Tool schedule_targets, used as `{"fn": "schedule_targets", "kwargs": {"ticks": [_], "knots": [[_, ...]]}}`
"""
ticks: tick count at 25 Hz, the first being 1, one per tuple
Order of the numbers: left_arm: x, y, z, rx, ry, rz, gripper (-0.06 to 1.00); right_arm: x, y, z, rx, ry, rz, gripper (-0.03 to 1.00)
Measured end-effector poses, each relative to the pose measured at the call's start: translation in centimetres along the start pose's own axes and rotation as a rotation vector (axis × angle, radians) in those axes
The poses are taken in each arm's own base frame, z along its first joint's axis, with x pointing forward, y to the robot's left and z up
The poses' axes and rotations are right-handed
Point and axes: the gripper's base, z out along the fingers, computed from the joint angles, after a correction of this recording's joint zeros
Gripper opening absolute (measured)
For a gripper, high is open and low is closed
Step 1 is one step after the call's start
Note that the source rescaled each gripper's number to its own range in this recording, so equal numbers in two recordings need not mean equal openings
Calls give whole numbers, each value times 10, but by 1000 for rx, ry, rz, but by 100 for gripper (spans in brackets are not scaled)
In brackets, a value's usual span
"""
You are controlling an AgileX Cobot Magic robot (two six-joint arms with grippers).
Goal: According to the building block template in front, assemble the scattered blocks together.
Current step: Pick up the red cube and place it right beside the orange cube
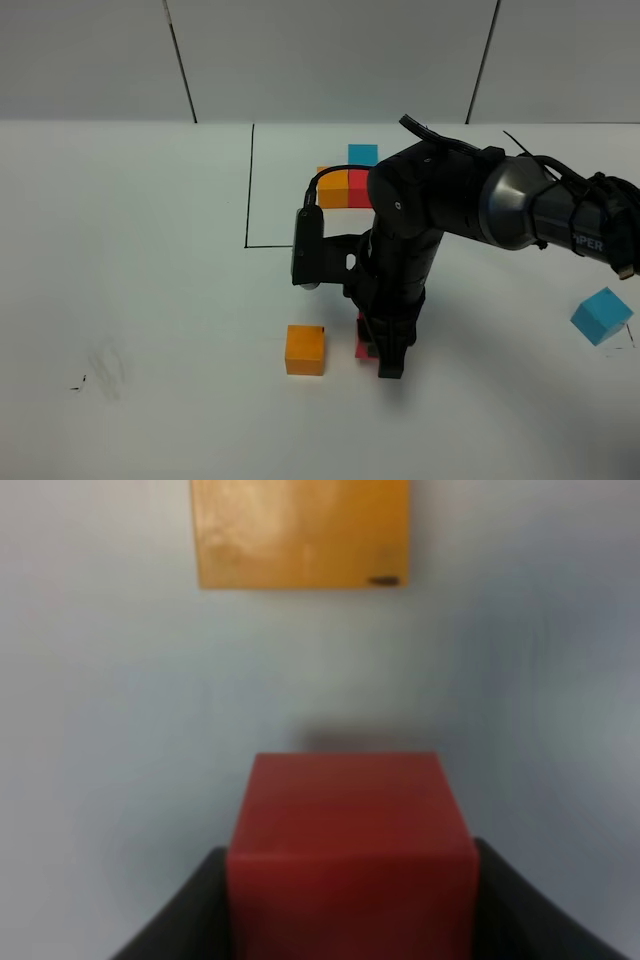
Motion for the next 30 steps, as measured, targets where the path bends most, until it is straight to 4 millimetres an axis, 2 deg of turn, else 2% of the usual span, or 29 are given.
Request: {"fn": "schedule_targets", "kwargs": {"ticks": [20,30], "knots": [[0,0,0,-2,0,1,0,-20,8,0,70,-46,-79,29],[0,0,0,-2,0,0,0,-22,10,1,63,-57,-86,29]]}}
